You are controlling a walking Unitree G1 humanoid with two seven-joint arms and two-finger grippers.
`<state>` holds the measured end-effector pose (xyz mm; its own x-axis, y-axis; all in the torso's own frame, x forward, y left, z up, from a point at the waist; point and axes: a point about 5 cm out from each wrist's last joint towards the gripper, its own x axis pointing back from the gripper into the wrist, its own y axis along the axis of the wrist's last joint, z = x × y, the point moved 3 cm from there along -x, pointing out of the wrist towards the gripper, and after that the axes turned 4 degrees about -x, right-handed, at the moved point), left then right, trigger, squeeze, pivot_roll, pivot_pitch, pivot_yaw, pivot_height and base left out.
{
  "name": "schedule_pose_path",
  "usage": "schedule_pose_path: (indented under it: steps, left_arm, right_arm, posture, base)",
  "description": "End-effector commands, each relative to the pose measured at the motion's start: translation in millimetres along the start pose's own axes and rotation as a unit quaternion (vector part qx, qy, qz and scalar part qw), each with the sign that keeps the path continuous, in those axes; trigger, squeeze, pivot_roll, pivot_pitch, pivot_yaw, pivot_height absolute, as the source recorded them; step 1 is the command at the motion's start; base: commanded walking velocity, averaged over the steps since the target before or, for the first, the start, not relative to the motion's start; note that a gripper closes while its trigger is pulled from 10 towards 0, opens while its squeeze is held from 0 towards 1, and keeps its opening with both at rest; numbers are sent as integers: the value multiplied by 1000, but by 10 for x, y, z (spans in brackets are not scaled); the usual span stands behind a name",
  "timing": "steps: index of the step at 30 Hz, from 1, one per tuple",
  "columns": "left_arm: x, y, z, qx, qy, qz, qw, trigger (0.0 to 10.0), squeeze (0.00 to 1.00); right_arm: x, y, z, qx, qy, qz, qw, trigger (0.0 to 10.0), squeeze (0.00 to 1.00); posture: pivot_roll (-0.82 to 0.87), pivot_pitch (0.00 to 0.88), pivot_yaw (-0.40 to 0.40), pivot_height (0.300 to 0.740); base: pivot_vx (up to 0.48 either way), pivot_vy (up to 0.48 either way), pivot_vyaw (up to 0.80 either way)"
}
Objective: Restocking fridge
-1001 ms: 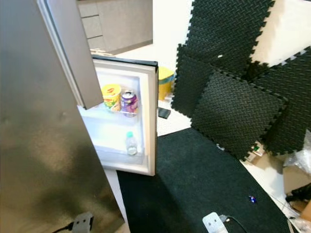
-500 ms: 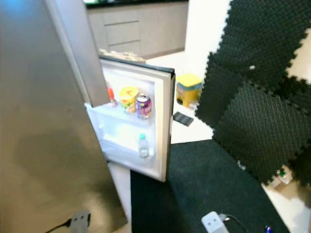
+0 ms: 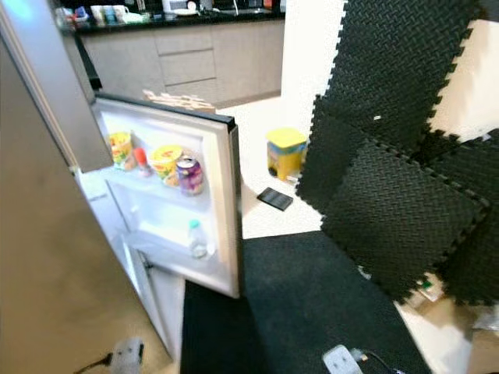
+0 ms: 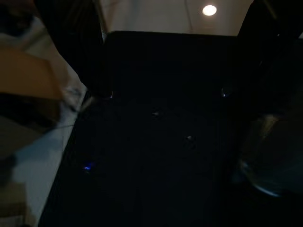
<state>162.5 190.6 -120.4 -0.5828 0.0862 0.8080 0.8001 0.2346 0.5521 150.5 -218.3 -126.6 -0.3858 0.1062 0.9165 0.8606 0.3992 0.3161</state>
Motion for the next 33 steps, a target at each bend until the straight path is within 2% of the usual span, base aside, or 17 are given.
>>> schedule_pose_path:
  steps: [1, 19, 33]
  left_arm:
    - [13, -115, -24, 7, -4, 22, 1000, 10000, 0]
    - [7, -124, -53, 8, -7, 24, 1000, 10000, 0]
    - [8, -162, -82, 14, -7, 27, 1000, 10000, 0]
  right_arm:
    - [3, -19, -44, -2, -5, 3, 1000, 10000, 0]
    - [6, -52, -10, -3, 7, 5, 1000, 10000, 0]
    - [11, -88, -19, 4, 10, 7, 1000, 10000, 0]
  posture:
    - [-46, 0, 11, 740]
    - [-48, 0, 8, 740]
    - [-53, 0, 2, 740]
  base:
    - [0, -480, 0]
    - [0, -480, 0]
    - [0, 0, 0]
